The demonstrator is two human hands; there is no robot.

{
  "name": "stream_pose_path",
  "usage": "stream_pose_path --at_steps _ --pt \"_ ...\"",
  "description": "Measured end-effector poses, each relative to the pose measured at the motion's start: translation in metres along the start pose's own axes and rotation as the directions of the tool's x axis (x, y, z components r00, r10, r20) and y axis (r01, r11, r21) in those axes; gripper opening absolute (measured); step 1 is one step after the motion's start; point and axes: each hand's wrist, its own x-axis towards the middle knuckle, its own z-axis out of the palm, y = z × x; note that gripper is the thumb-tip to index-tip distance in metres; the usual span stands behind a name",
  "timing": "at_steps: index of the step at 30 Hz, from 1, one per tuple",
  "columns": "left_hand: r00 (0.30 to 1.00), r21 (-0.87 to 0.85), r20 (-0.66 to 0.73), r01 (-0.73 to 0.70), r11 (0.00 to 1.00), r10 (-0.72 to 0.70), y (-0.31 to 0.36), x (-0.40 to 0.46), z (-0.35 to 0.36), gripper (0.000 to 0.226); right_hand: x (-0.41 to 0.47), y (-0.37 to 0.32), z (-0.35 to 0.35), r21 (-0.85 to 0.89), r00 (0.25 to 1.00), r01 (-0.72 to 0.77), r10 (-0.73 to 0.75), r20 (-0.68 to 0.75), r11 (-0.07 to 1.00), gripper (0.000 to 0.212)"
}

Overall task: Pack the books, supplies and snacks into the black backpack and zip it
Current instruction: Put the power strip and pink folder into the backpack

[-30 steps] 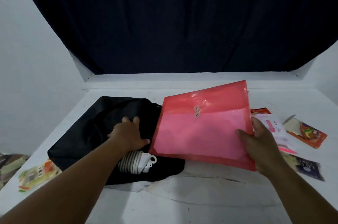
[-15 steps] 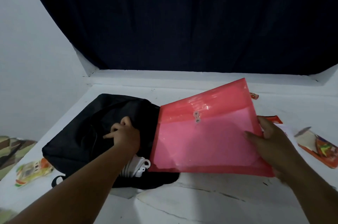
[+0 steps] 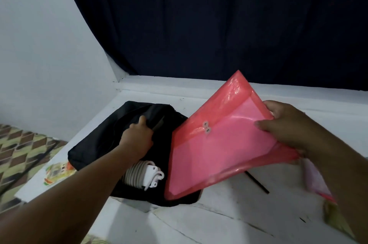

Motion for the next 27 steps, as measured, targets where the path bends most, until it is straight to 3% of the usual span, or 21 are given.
stream_pose_path --at_steps 8,11,16,27 --pt "1.000 -0.019 -0.025 -0.014 1.000 0.013 -0.005 -0.011 -0.007 0.034 -0.009 0.036 0.111 0.183 0.984 -0.104 0.128 -0.127 0.978 0.039" --pt "0.999 -0.041 -0.041 -0.013 0.999 0.011 -0.005 -0.012 -0.011 0.029 -0.031 0.051 0.162 0.238 0.982 -0.165 0.183 -0.056 0.957 0.048" --pt "0.998 -0.066 -0.053 -0.032 0.997 0.028 -0.001 -0.014 -0.014 0.028 -0.029 0.041 0.220 0.238 0.977 -0.213 0.202 0.071 0.947 0.038" --pt "0.994 -0.112 -0.082 -0.086 0.990 0.077 0.001 -0.021 -0.011 0.028 0.016 0.033 0.274 0.203 0.906 -0.340 0.262 0.334 0.918 0.031"
